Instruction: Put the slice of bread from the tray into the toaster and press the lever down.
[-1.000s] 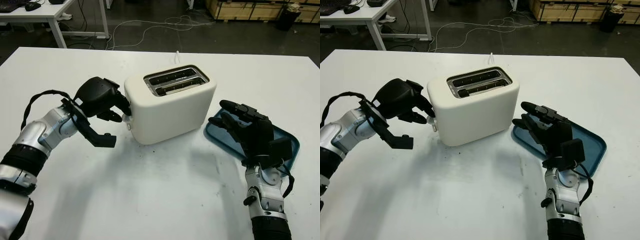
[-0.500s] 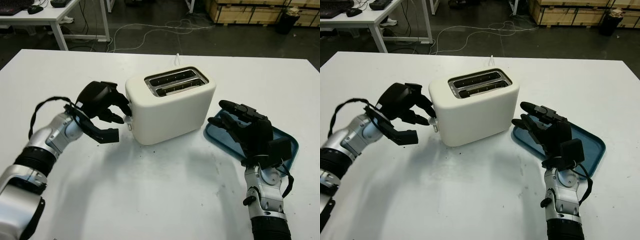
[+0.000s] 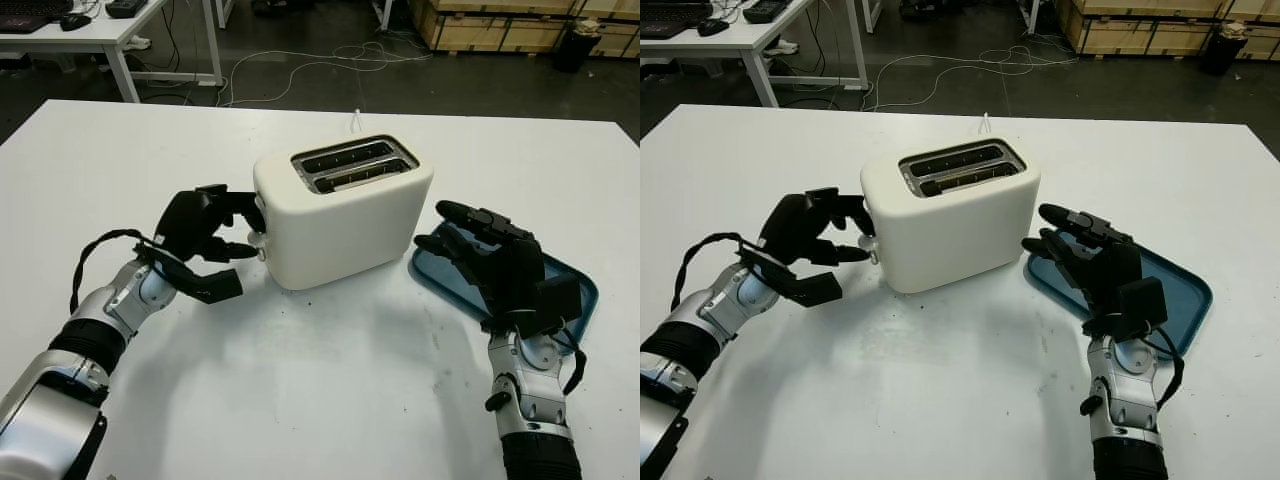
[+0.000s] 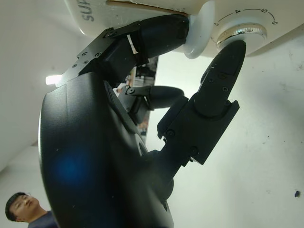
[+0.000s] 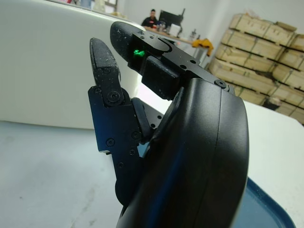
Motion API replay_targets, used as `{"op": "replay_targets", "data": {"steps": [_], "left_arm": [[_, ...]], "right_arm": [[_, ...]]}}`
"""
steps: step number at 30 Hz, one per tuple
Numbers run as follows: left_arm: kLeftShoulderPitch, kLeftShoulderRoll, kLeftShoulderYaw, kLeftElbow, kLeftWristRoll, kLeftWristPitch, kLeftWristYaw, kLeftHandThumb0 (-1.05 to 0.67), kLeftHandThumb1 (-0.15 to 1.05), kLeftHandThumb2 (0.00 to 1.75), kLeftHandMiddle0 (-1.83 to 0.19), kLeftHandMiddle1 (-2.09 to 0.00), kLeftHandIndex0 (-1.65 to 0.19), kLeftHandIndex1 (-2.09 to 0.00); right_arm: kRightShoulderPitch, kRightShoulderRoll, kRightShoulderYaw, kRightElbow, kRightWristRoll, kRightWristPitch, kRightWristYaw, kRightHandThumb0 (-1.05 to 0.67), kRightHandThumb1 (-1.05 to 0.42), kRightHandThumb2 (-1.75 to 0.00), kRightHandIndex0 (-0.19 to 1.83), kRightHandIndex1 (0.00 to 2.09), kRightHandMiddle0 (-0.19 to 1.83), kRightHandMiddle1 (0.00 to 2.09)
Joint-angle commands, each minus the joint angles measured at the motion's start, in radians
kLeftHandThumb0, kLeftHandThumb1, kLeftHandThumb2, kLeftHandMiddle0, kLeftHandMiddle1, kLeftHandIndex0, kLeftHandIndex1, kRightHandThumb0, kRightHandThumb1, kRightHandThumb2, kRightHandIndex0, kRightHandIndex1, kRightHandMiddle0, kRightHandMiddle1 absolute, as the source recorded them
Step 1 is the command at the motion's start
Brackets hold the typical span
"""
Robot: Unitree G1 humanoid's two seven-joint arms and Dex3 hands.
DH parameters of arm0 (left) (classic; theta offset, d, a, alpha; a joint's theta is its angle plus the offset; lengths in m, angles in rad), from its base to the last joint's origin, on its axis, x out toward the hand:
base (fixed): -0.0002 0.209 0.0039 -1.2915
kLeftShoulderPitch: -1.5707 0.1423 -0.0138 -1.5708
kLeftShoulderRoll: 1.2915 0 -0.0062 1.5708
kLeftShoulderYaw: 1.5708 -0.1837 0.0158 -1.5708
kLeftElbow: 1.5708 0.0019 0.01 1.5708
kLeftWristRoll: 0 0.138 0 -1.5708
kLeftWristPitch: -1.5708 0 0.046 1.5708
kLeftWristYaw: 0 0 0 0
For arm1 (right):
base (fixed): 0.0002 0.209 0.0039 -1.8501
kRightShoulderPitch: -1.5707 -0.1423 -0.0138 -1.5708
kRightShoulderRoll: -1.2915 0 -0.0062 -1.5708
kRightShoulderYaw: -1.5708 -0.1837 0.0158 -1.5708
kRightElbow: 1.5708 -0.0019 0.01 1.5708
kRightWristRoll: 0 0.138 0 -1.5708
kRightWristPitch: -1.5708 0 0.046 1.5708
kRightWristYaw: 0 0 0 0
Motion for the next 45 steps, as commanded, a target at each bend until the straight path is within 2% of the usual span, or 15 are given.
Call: {"op": "replay_targets", "data": {"steps": [1, 5, 8, 12, 13, 14, 15, 16, 18, 19, 21, 25, 33, 39, 45], "left_arm": [[0.097, -0.279, -0.248, 0.058, 0.147, 0.048, -0.195, -0.43, 0.92, 0.39, -0.55, -1.61, -0.64, -1.10], [0.102, -0.256, -0.231, 0.034, 0.124, 0.051, -0.204, -0.41, 0.92, 0.39, -0.57, -1.54, -0.66, -1.01], [0.106, -0.227, -0.211, 0.002, 0.102, 0.048, -0.198, -0.38, 0.92, 0.39, -0.60, -1.43, -0.70, -0.76], [0.125, -0.186, -0.174, -0.062, 0.062, 0.051, -0.180, -0.38, 0.92, 0.42, -0.69, -1.15, -0.76, -0.59], [0.134, -0.171, -0.163, -0.094, 0.051, 0.059, -0.179, -0.39, 0.92, 0.42, -0.69, -1.19, -0.77, -0.57], [0.145, -0.154, -0.150, -0.129, 0.038, 0.066, -0.179, -0.39, 0.92, 0.43, -0.62, -1.38, -0.76, -0.67], [0.158, -0.136, -0.135, -0.167, 0.023, 0.072, -0.178, -0.40, 0.92, 0.44, -0.56, -1.56, -0.67, -0.90], [0.172, -0.118, -0.119, -0.204, 0.007, 0.077, -0.173, -0.41, 0.92, 0.44, -0.53, -1.66, -0.59, -1.07], [0.201, -0.083, -0.090, -0.284, -0.026, 0.110, -0.177, -0.43, 0.92, 0.44, -0.51, -1.69, -0.56, -1.17], [0.215, -0.065, -0.074, -0.322, -0.044, 0.125, -0.186, -0.45, 0.92, 0.45, -0.52, -1.64, -0.55, -1.18], [0.246, -0.027, -0.030, -0.392, -0.083, 0.137, -0.185, -0.45, 0.92, 0.47, -0.62, -1.36, -0.61, -1.01], [0.301, 0.024, 0.068, -0.505, -0.122, 0.155, -0.178, -0.44, 0.92, 0.45, -0.69, -1.20, -0.69, -0.86], [0.386, 0.024, 0.244, -0.645, -0.150, 0.180, -0.178, -0.38, 0.92, 0.39, -0.64, -1.41, -0.77, -0.76], [0.421, 0.010, 0.322, -0.702, -0.151, 0.193, -0.195, -0.37, 0.92, 0.36, -0.63, -1.43, -0.77, -0.79], [0.469, -0.015, 0.397, -0.754, -0.200, 0.149, -0.197, -0.36, 0.92, 0.31, -0.66, -1.41, -0.78, -0.80]], "right_arm": [[-0.001, 0.009, -0.007, -0.004, 0.013, -0.009, -0.002, -0.40, -0.90, 0.00, 1.33, 0.00, 1.14, 0.00], [-0.003, 0.011, -0.010, -0.006, 0.028, 0.002, 0.003, -0.40, -0.90, 0.00, 1.33, 0.00, 1.14, 0.00], [-0.003, 0.009, -0.008, -0.007, 0.020, -0.003, 0.001, -0.40, -0.90, 0.00, 1.33, 0.00, 1.14, 0.00], [-0.005, 0.011, -0.008, -0.005, 0.024, -0.003, 0.002, -0.40, -0.90, 0.00, 1.33, 0.00, 1.14, 0.00], [-0.005, 0.012, -0.007, -0.006, 0.023, -0.005, 0.001, -0.40, -0.90, 0.00, 1.33, 0.00, 1.14, 0.00], [-0.004, 0.013, -0.006, -0.009, 0.022, -0.003, -0.001, -0.40, -0.90, 0.00, 1.33, 0.00, 1.14, 0.00], [-0.004, 0.015, -0.005, -0.009, 0.023, -0.004, -0.001, -0.40, -0.90, 0.00, 1.33, 0.00, 1.14, 0.00], [-0.004, 0.017, -0.005, -0.008, 0.025, -0.007, 0.000, -0.40, -0.90, 0.00, 1.33, 0.00, 1.14, 0.00], [-0.003, 0.019, -0.005, -0.008, 0.023, -0.006, -0.002, -0.40, -0.90, 0.00, 1.33, 0.00, 1.14, 0.00], [-0.003, 0.020, -0.005, -0.007, 0.021, -0.005, -0.003, -0.40, -0.90, 0.00, 1.33, 0.00, 1.14, 0.00], [-0.003, 0.020, -0.005, -0.008, 0.014, -0.003, -0.007, -0.40, -0.90, 0.00, 1.32, 0.00, 1.14, 0.00], [-0.001, 0.021, -0.004, -0.013, 0.010, -0.001, -0.012, -0.41, -0.90, 0.00, 1.32, 0.00, 1.13, 0.00], [-0.004, 0.025, 0.000, -0.002, 0.001, -0.011, -0.016, -0.41, -0.90, 0.00, 1.32, 0.00, 1.14, 0.00], [-0.009, 0.025, 0.002, 0.008, -0.007, -0.022, -0.020, -0.41, -0.90, 0.00, 1.31, 0.00, 1.13, 0.00], [-0.026, 0.032, 0.000, 0.015, 0.003, -0.019, -0.024, -0.41, -0.90, 0.00, 1.30, 0.00, 1.12, 0.00]]}}
